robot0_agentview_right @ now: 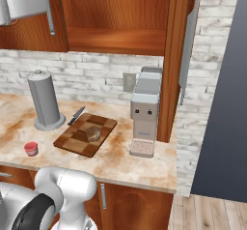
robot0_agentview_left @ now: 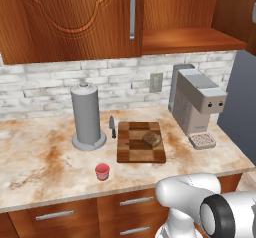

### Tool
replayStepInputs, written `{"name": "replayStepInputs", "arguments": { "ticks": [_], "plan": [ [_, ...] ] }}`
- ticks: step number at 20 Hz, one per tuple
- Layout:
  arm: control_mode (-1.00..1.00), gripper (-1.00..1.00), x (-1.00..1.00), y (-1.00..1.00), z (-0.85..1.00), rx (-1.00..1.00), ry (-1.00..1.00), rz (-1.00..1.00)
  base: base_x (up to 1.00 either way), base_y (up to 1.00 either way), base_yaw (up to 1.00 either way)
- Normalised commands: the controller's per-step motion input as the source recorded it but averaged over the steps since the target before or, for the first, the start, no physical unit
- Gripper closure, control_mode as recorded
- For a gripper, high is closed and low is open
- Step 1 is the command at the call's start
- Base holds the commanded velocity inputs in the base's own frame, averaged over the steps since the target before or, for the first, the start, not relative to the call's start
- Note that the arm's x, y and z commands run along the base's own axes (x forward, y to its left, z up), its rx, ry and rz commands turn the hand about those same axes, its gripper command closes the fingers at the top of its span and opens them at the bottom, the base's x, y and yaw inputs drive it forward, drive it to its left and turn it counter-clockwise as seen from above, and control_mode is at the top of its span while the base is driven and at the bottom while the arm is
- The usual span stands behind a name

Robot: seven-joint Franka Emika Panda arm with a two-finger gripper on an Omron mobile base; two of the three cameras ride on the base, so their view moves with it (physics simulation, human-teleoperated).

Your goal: Pick the bread, place it on the cutting board, pick the jam, place it on the counter, and close the cabinet.

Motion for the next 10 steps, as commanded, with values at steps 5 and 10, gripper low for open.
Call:
{"name": "replayStepInputs", "arguments": {
  "ticks": [5, 10],
  "plan": [
    [-1.0, -1.0, -0.49, -0.29, -0.14, -0.03, 0.0, 0.02, 0.0, 0.0, 0.0],
    [-1.0, -1.0, -0.55, -0.29, -0.06, 0.0, 0.0, 0.01, 0.0, 0.0, 0.0]
  ]
}}
